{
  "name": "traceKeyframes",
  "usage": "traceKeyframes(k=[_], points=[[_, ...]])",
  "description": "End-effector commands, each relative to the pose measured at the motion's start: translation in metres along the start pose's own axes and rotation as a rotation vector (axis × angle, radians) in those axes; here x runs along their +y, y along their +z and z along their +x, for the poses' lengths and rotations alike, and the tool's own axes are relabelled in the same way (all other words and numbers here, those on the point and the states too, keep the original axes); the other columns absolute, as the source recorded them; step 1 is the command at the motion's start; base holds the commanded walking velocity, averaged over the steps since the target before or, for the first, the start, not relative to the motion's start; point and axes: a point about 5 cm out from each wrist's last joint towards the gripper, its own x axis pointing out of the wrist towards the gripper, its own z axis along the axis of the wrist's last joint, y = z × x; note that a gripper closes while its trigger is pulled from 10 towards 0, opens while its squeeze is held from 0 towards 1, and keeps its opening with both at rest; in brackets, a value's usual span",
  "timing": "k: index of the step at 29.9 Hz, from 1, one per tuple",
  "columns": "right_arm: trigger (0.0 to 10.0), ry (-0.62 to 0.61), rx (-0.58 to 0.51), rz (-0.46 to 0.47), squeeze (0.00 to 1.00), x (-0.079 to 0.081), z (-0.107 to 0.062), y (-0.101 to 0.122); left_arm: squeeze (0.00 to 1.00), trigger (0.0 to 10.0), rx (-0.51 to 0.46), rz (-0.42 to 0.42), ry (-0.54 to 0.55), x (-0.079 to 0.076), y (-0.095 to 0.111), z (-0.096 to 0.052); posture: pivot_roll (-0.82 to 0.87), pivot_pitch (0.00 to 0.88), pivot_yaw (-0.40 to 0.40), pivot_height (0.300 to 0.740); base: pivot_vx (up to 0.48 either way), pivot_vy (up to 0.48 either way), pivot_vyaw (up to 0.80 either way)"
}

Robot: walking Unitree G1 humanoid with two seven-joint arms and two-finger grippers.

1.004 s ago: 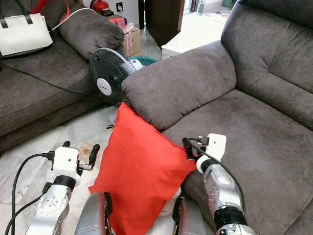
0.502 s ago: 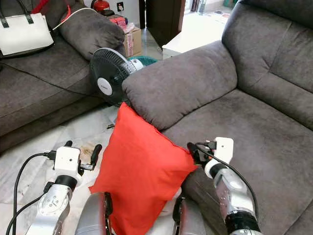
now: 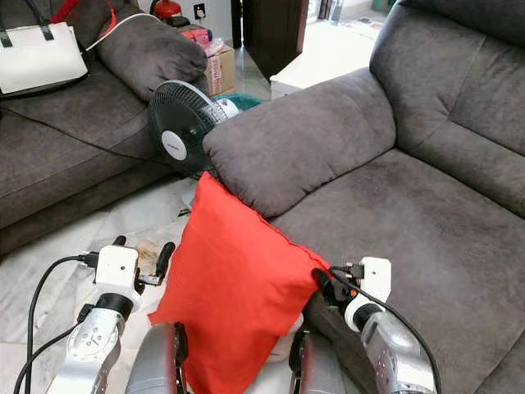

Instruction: Move the pillow to the sofa from floor

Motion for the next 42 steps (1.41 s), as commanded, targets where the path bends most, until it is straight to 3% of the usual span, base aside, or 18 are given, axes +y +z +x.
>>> traceKeyframes(k=[1, 18, 35, 42], points=[[10.0, 0.024, -0.007, 0.029, 0.0, 0.005, 0.0, 0.0, 0.0, 10.0, 0.027, -0.01, -0.014, -0.003, -0.005, -0.001, 0.14, 0.079, -0.038, 0.561, 0.0, 0.0, 0.0], [10.0, 0.099, -0.024, 0.11, 0.0, 0.031, 0.02, -0.001, 0.0, 10.0, 0.024, -0.015, -0.011, -0.004, -0.005, 0.002, 0.16, 0.078, -0.042, 0.561, 0.0, 0.0, 0.0], [10.0, 0.068, -0.002, 0.127, 0.0, 0.034, 0.035, -0.012, 0.0, 10.0, 0.018, -0.02, -0.006, -0.007, -0.004, 0.004, 0.16, 0.071, -0.05, 0.561, 0.0, 0.0, 0.0], [10.0, 0.116, -0.033, 0.151, 0.0, 0.043, 0.042, -0.009, 0.0, 10.0, 0.013, -0.021, -0.009, -0.008, -0.003, 0.006, 0.17, 0.066, -0.049, 0.561, 0.0, 0.0, 0.0]])
